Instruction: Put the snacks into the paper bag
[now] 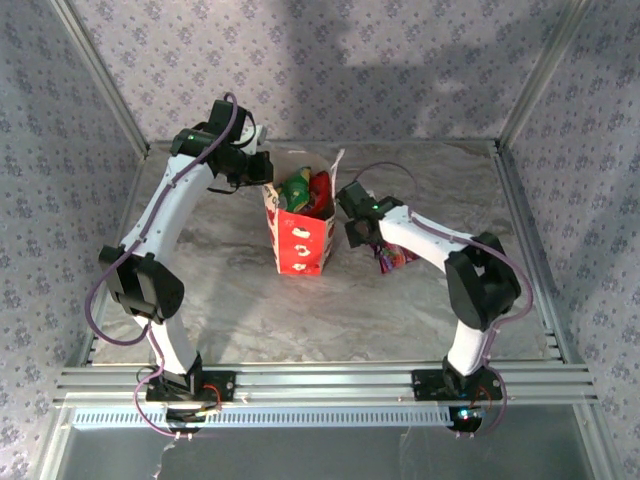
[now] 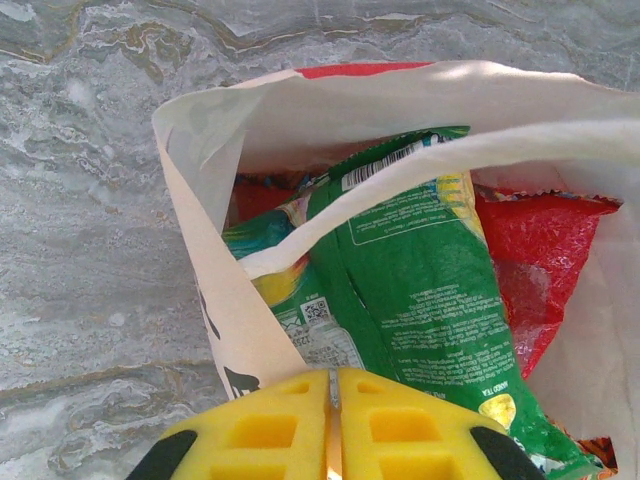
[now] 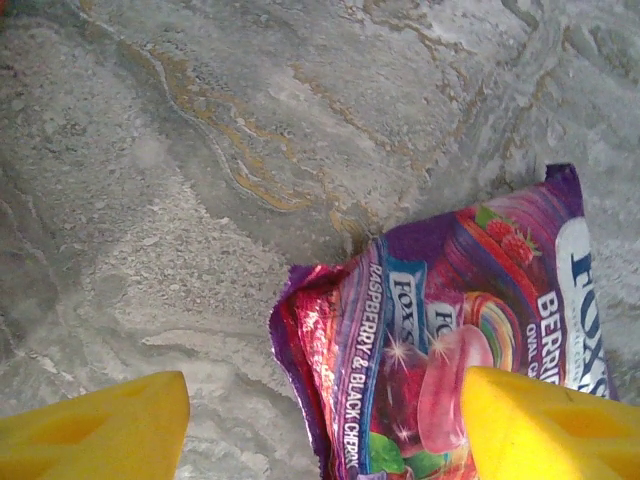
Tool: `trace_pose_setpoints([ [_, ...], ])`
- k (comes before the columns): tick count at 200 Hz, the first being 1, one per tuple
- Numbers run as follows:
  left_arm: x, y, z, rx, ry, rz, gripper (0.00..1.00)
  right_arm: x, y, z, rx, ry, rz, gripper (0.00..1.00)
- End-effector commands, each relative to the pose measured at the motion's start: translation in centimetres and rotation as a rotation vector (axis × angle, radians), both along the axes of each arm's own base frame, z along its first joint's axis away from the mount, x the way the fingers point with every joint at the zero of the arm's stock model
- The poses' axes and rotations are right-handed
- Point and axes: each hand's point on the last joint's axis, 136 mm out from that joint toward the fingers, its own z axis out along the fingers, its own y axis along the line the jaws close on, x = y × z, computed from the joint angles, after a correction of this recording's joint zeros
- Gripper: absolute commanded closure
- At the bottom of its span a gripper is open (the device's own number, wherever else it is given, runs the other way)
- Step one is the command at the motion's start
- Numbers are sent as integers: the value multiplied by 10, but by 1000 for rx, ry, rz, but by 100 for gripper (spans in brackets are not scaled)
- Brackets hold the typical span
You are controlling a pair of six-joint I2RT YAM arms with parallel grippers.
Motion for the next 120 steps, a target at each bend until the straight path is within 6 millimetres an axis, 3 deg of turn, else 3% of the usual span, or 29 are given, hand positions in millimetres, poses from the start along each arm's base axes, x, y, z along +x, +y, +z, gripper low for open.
trace_pose_setpoints([
  [1,-9,5,-11,21,48,-7,89,1,-13,0,-155,34,18,26],
  [50,-6,6,-18,16,65,-6,88,3,-22,-16,-324,69,10,25],
  [120,0,3,-18,3,70,-2,88,1,-27,-40,-352,119,14,24],
])
